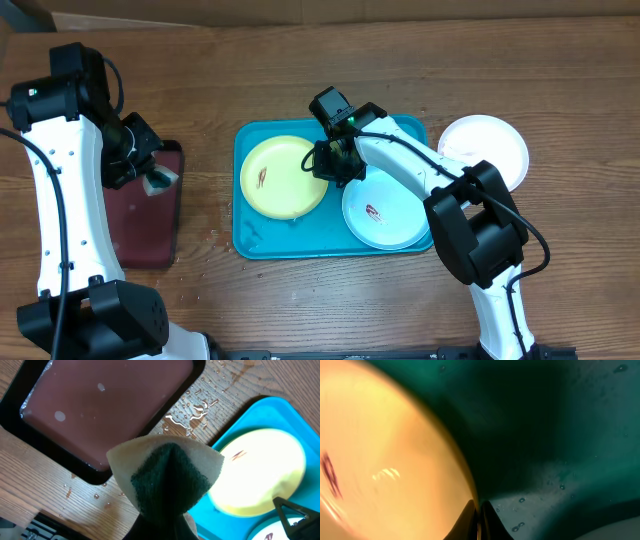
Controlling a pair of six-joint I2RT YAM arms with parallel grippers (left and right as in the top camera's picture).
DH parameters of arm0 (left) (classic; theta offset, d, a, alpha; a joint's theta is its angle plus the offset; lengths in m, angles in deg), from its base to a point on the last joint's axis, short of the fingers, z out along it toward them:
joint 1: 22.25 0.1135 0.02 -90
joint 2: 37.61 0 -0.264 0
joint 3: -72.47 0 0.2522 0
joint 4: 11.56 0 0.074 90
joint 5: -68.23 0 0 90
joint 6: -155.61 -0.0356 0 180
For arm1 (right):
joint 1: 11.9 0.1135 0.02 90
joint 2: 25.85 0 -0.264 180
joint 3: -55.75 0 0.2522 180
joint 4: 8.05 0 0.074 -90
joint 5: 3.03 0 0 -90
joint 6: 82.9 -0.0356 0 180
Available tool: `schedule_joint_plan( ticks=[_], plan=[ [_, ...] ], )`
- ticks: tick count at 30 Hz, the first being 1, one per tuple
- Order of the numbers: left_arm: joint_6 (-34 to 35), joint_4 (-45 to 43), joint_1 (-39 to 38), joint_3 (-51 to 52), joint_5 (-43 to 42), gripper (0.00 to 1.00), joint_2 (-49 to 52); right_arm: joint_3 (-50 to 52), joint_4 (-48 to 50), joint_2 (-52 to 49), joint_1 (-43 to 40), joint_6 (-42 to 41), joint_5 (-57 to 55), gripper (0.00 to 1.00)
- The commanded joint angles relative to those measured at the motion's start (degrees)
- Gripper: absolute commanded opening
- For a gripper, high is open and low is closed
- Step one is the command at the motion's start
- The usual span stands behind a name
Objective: Clean dirty plates on tray and stack at the side
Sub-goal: 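Scrub the yellow plate with the sponge in the left gripper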
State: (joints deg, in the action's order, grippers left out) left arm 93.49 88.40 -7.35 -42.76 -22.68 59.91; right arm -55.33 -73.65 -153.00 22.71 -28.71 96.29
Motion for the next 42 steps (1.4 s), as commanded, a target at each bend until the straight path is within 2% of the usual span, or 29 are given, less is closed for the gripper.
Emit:
schedule_joint_plan(
  ticks=[1, 3, 7, 12, 16, 19, 22, 27, 32, 37, 42],
  plan=[
    [-2.7, -0.1, -0.1, -0.9, -1.5, 0.04, -0.4, 0.3, 0.7, -0.9, -0.1, 5.9, -2.4, 0.04],
    [-4.6, -0.5, -0.3, -0.9, -3.7, 0.04, -0.3, 0.4, 0.3, -0.9, -0.1, 9.2, -2.5, 0.04],
    [-9.1, -1.7, -1.9, -0.3, -8.8, 0.04, -0.3, 0.7, -0.1, -0.9, -0.1, 9.0, -2.8, 0.04],
    [-12.7, -4.7, -6.4, 4.4, -13.6, 0.04, -0.3, 2.0, -0.3, -0.9, -0.1, 4.3, -3.7, 0.04],
    [-12.7, -10.4, -11.1, 10.7, -14.3, 0.04, -0.3, 3.2, -1.0, -0.9, 0.3, 14.5, -3.3, 0.04],
    [-14.2, -15.3, -14.9, 14.7, -17.1, 0.04, -0.3, 3.2, -2.6, -0.9, 0.3, 14.5, -3.3, 0.04],
    [-13.9, -22.9, -19.7, 19.3, -17.1, 0.04, -0.3, 3.2, -2.6, -0.9, 0.5, 13.6, -2.6, 0.04],
    [-11.0, -30.4, -23.0, 25.0, -17.0, 0.04, 0.3, 3.2, -3.7, -0.9, 1.0, 14.3, -2.8, 0.04],
    [-6.4, -34.4, -23.3, 27.6, -17.3, 0.04, 3.5, 3.2, -4.0, -0.9, 0.9, 13.1, -2.6, 0.04],
    [-6.5, -36.4, -23.3, 27.6, -21.0, 0.04, 7.9, 3.2, -3.7, -0.9, 1.1, 13.8, -2.6, 0.04],
    [-6.8, -38.2, -23.3, 27.6, -21.0, 0.04, 12.6, 3.2, -3.6, -0.9, 1.1, 13.8, -2.6, 0.04]
  ],
)
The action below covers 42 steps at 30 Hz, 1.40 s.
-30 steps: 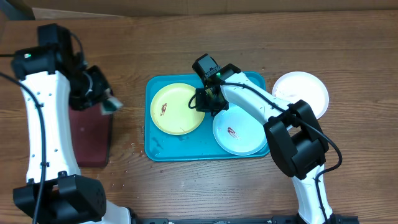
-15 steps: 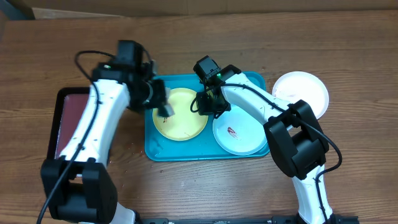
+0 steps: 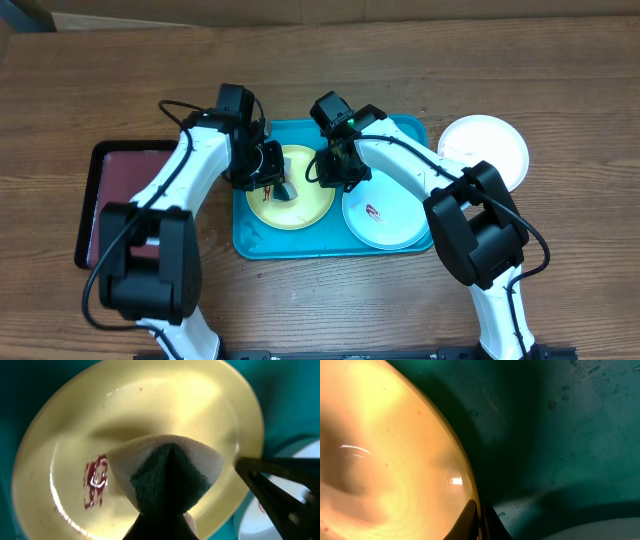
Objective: Clean dirty plates on tray and stack at the side
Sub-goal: 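Scrub the yellow plate with the sponge in the left gripper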
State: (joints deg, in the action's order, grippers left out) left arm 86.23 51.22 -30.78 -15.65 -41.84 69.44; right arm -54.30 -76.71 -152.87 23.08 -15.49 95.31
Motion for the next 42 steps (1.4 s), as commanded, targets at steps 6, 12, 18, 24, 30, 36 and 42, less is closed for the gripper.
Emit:
schedule_joint_plan(
  ticks=[6, 12, 18, 24, 30, 36, 42],
  plan=[
    [-3.1, -3.4, 0.8, 0.5, 7.7, 0.04, 11.7, 2.2, -0.5, -1.1, 0.7, 0.5, -1.6, 0.04],
    [-2.8, 0.0, 0.8, 0.4, 29.2, 0.05, 14.3, 2.2, -0.5, -1.1, 0.7, 0.5, -1.7, 0.04],
    [2.9, 9.0, 0.8, -6.4, 41.4, 0.04, 13.9, 2.2, -0.3, -1.1, 0.7, 0.5, -1.7, 0.04],
    [3.0, 18.3, 0.6, -20.0, 39.9, 0.04, 13.9, 2.2, -0.3, -1.1, 0.7, 0.5, -1.9, 0.04],
    [-5.8, 17.9, 0.6, -23.8, 13.1, 0.04, 13.9, 2.2, 0.5, -1.1, 0.7, 0.5, -1.8, 0.04],
    [-7.5, 13.4, -0.6, -20.1, -1.7, 0.04, 14.1, 2.2, 0.6, -1.1, 0.7, 0.5, -1.9, 0.04],
    [-7.5, 9.0, -2.8, -12.8, -2.4, 0.04, 14.1, 2.2, 0.6, -1.1, 0.7, 0.5, -1.9, 0.04]
  ],
)
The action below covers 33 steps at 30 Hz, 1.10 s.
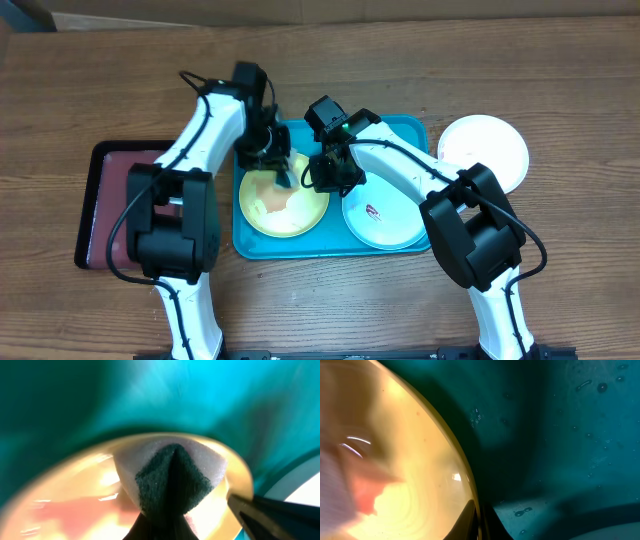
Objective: Clean dirty plates on tray and stack at the side
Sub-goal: 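Scrub the yellow plate with the sponge in the left gripper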
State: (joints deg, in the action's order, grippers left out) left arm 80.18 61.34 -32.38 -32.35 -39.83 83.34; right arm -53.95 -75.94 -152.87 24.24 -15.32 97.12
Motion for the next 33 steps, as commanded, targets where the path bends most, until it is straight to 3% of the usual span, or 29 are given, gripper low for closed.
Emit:
schedule_joint_plan(
  ticks=[1, 5, 13, 19, 27, 33],
  plan=[
    [-1.2, -1.5, -1.2, 5.0, -4.3, 0.04, 0.2, 1.8, -0.2, -1.1, -0.4, 0.3, -3.7, 0.04],
    [2.6, -0.9, -0.3, 7.6, 4.3, 0.04, 0.2, 1.8, -0.2, -1.1, -0.4, 0.1, -3.7, 0.04],
    [14.4, 6.2, 2.3, 7.0, 36.2, 0.04, 0.2, 1.8, -0.2, -1.1, -0.4, 0.1, -3.7, 0.04],
    [26.5, 15.8, 3.1, 1.2, 48.5, 0.04, 0.2, 1.7, -0.1, -1.0, -0.4, 0.2, -3.9, 0.04],
    [26.9, 24.9, 3.2, -15.1, 41.4, 0.04, -2.0, -3.7, -1.2, 2.9, -0.1, 0.4, -4.2, 0.04],
    [18.8, 24.1, 6.1, -18.6, 28.7, 0.04, -10.6, -10.3, -4.6, 7.9, 0.2, 6.6, -10.3, 0.04]
  ],
)
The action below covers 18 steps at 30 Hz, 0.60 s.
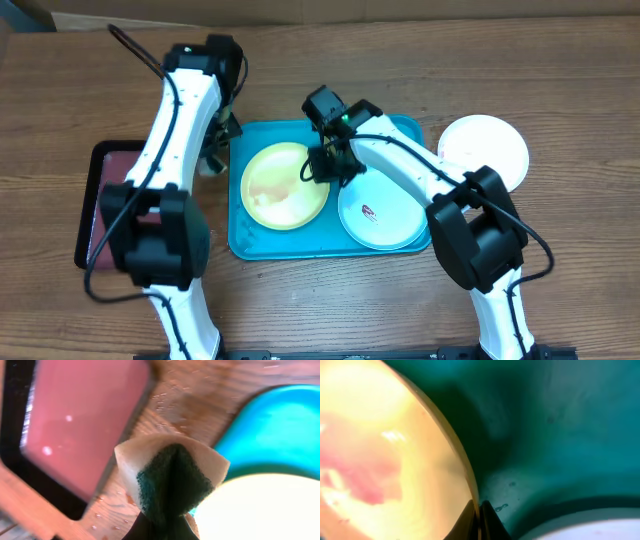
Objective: Clean dirty plates on tray and stack at the side
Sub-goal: 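Scrub the yellow plate with the sponge in the left gripper, then lift the yellow plate with the right gripper and stack it on the white plate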
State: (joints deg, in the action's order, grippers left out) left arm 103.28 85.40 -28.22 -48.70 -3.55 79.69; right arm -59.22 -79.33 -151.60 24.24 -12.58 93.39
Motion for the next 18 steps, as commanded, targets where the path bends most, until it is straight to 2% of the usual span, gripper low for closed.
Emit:
schedule_joint_plan(
  ticks=[1, 5, 11, 18],
  plan=[
    [-5.6, -0.1, 3.0, -2.3, -9.9, 0.04, -8.5, -6.1, -2.4, 7.2, 0.5, 3.9, -9.9, 0.04],
    [-8.9, 1.0, 7.6, -2.3, -16.7, 0.04, -12.4, -9.9, -7.2, 9.3, 3.4, 6.1, -26.1, 0.04],
    [-9.6, 3.7, 14.7, -1.8, -18.1, 0.04, -13.1, -10.8, -9.3, 11.5, 11.9, 6.8, -55.8, 0.04],
    [-13.1, 3.5, 20.2, 0.1, -23.2, 0.04, -13.1, -10.8, -7.5, 11.5, 22.8, 9.7, -84.5, 0.04]
  ],
)
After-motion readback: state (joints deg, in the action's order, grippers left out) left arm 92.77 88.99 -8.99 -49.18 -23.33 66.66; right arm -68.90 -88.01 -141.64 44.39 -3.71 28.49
